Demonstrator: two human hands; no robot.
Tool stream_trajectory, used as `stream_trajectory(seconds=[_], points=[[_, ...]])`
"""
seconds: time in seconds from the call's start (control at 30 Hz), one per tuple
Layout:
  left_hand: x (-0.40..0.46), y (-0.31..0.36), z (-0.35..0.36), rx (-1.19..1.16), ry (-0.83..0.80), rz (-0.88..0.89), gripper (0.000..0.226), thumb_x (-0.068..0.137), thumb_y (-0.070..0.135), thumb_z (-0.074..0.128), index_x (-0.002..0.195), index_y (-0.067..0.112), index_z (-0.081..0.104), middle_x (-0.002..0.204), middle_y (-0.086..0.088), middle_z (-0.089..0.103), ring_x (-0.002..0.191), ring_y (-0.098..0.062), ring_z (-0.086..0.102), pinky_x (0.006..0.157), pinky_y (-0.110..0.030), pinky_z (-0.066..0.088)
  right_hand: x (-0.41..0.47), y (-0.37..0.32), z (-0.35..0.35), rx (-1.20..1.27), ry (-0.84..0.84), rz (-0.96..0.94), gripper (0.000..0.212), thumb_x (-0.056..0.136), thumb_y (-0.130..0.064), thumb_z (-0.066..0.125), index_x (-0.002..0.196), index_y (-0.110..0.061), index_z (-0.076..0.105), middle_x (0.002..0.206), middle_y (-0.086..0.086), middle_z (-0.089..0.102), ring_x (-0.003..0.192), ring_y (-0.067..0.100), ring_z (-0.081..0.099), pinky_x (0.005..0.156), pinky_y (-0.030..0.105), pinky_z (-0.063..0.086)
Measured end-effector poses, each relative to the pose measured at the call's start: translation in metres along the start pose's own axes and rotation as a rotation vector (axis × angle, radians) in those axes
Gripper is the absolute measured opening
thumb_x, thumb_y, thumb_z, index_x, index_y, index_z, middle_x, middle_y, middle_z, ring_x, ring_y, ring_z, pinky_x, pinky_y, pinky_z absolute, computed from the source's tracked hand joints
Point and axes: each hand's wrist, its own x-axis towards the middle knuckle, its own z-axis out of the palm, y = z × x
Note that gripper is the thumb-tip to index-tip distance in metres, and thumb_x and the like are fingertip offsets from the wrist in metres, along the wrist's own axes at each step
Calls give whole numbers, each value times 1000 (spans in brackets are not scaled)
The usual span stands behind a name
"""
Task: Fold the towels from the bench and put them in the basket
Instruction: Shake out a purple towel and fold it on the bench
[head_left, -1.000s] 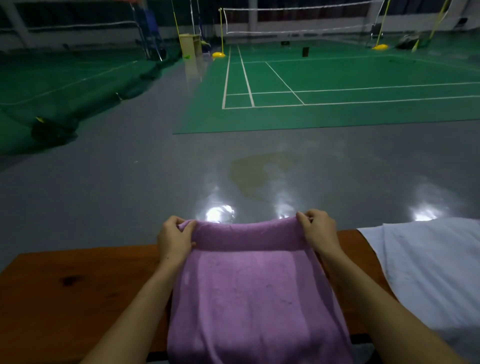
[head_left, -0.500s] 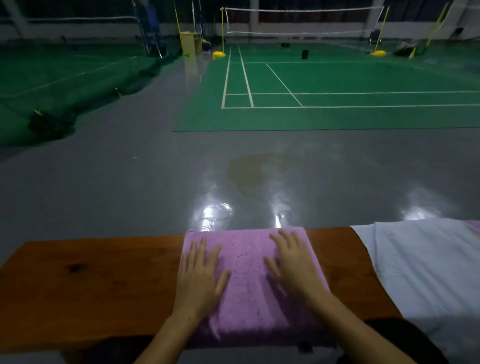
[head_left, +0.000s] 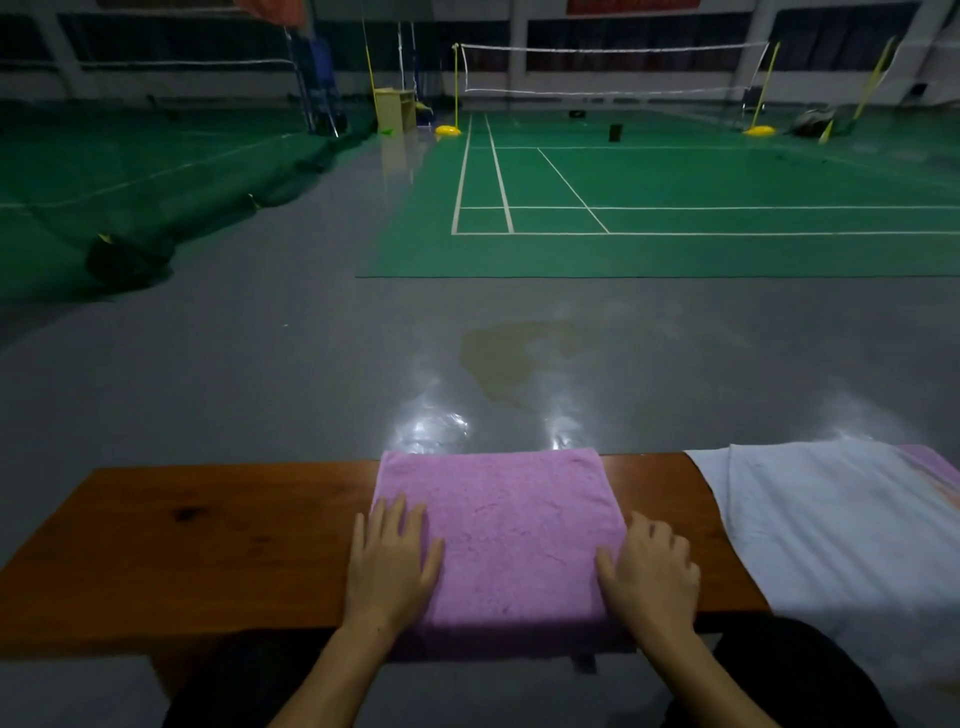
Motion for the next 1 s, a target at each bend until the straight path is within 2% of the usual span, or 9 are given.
stream_trajectory(seconds=[0.13, 0.2, 0.33, 0.47, 0.53, 0.7, 0.8, 0.9, 1.0], points=[[-1, 24, -2, -151, 83, 142, 47, 100, 47, 44, 133, 22, 68, 141, -5, 65, 135, -28, 57, 116, -46, 42, 10, 14, -6, 185, -102, 99, 36, 95, -64, 61, 90, -29, 59, 85, -9, 64, 79, 13, 64, 75, 39, 60], [0, 39, -5, -227, 73, 230, 41, 101, 45, 49, 133, 26, 67, 138, 2, 66, 131, -20, 59, 115, -40, 44, 13, 12, -7, 217, -117, 76, 32, 98, -56, 60, 81, -29, 58, 80, -9, 63, 76, 15, 63, 74, 40, 61], [11, 70, -16, -293, 52, 422, 30, 100, 38, 55, 125, 28, 68, 123, 5, 70, 112, -19, 63, 98, -39, 52, 11, 0, -10, 451, -114, 15, 22, 100, -45, 62, 87, -28, 56, 85, -7, 65, 77, 13, 66, 73, 40, 61], [24, 98, -24, -371, 26, 461, 31, 101, 38, 56, 130, 30, 66, 126, 9, 70, 112, -14, 61, 96, -35, 51, 8, -13, -31, 835, -163, -7, 13, 97, -23, 73, 98, -24, 61, 94, -7, 69, 86, 7, 67, 68, 17, 50], [26, 109, -30, -461, -8, 439, 32, 101, 39, 56, 133, 34, 61, 122, 15, 70, 107, -5, 61, 92, -31, 54, 5, -20, -36, 923, -135, -16, 19, 94, -18, 76, 102, -24, 60, 98, -9, 67, 89, 4, 66, 69, 14, 49], [34, 115, -41, -630, -169, 412, 51, 101, 33, 60, 146, 49, 42, 110, 14, 72, 86, -6, 68, 80, -40, 61, 0, -35, -36, 993, -90, -196, 23, 92, -15, 79, 104, -25, 63, 98, -9, 70, 92, 10, 71, 78, 27, 61], [40, 107, -47, -636, -269, 475, 68, 99, 22, 60, 150, 59, 35, 111, 10, 73, 88, -8, 69, 82, -38, 61, -4, -39, -35, 978, -104, -348, 23, 90, -8, 78, 101, -23, 65, 95, -10, 72, 91, 15, 73, 76, 36, 63], [46, 100, -48, -614, -294, 480, 51, 93, 28, 59, 139, 49, 51, 114, 13, 72, 93, -8, 68, 85, -40, 60, -9, -39, -39, 958, -129, -409, 25, 88, -3, 78, 99, -22, 66, 95, -11, 72, 90, 15, 73, 75, 37, 63], [49, 94, -47, -648, -251, 448, 27, 89, 37, 60, 116, 38, 61, 103, 17, 71, 89, -5, 68, 80, -40, 60, -11, -37, -44, 960, -167, -439, 24, 89, -10, 81, 103, -25, 68, 99, -13, 73, 92, 14, 73, 76, 36, 63]])
